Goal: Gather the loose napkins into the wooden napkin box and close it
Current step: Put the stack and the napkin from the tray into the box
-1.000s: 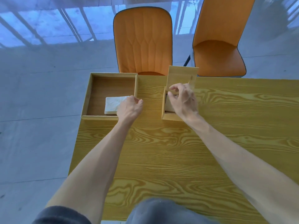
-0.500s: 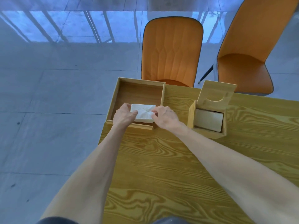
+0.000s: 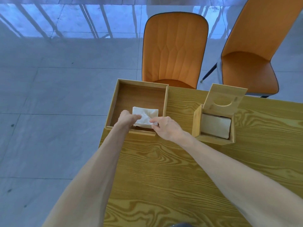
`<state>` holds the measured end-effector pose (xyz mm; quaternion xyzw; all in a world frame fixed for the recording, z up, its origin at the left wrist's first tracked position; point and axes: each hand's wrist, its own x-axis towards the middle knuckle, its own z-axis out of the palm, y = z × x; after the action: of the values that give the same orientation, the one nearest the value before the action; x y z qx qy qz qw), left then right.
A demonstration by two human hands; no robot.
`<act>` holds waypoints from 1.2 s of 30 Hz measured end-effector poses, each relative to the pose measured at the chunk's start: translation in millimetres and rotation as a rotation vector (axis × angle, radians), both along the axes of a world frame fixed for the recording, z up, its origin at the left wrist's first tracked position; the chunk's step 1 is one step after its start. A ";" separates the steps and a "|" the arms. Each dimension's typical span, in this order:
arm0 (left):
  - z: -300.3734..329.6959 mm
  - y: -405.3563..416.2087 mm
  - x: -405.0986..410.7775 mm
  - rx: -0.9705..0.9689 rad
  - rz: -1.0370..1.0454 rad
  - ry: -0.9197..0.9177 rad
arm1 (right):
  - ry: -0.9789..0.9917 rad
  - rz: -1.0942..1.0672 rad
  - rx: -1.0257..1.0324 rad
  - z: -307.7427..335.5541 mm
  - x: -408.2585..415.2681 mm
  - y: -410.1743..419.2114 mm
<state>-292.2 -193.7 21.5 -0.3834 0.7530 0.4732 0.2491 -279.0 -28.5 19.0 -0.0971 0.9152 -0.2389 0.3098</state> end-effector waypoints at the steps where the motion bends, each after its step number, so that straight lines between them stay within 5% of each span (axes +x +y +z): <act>1: -1.1 0.0 -1.4 0.015 0.006 -0.009 | 0.005 0.002 -0.004 0.1 -0.1 0.1; 10: -3.0 -10.1 -0.6 0.117 0.039 0.121 | 0.055 0.007 -0.030 1.5 -2.9 1.5; 16: -2.6 -26.8 9.7 0.200 -0.131 0.222 | 0.330 -0.156 -0.108 0.4 -14.6 4.9; 20: -3.6 -34.7 15.3 0.245 -0.201 0.304 | 0.221 -0.002 -0.095 2.6 -27.2 6.2; 36: -13.8 -39.3 30.8 0.026 -0.391 0.471 | 0.455 0.042 -0.064 -5.3 -8.7 2.8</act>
<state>-261.4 -233.0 7.7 -0.1078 0.8435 0.5017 0.1587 -287.7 -25.7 13.7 -0.1774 0.9511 -0.2333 0.0972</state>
